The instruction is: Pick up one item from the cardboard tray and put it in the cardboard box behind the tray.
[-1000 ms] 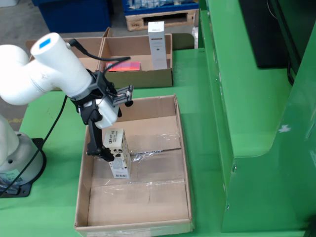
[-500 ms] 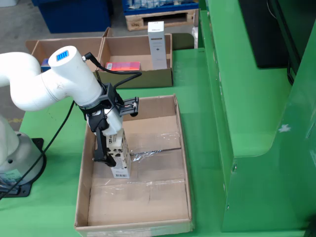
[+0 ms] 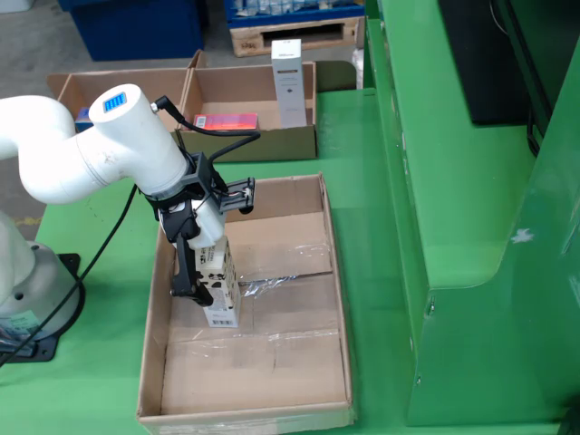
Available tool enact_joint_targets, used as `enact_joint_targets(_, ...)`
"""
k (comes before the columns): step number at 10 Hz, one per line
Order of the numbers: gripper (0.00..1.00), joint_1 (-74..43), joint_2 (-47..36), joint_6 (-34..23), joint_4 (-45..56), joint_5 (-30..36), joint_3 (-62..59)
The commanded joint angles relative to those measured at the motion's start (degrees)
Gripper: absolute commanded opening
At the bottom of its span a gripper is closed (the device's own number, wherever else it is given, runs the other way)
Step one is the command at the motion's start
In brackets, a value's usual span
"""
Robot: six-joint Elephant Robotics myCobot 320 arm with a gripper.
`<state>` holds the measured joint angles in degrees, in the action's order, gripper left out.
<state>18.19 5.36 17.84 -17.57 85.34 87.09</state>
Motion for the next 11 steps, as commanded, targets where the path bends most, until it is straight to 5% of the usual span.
enact_joint_targets(1,1.00,-0.08,-1.14,0.01,-0.69,-0.04,-1.36)
enact_joint_targets(5,1.00,-0.08,-1.14,0.01,-0.69,-0.04,-1.36)
enact_joint_targets(11,0.40,-0.08,-1.14,0.01,-0.69,-0.04,-1.36)
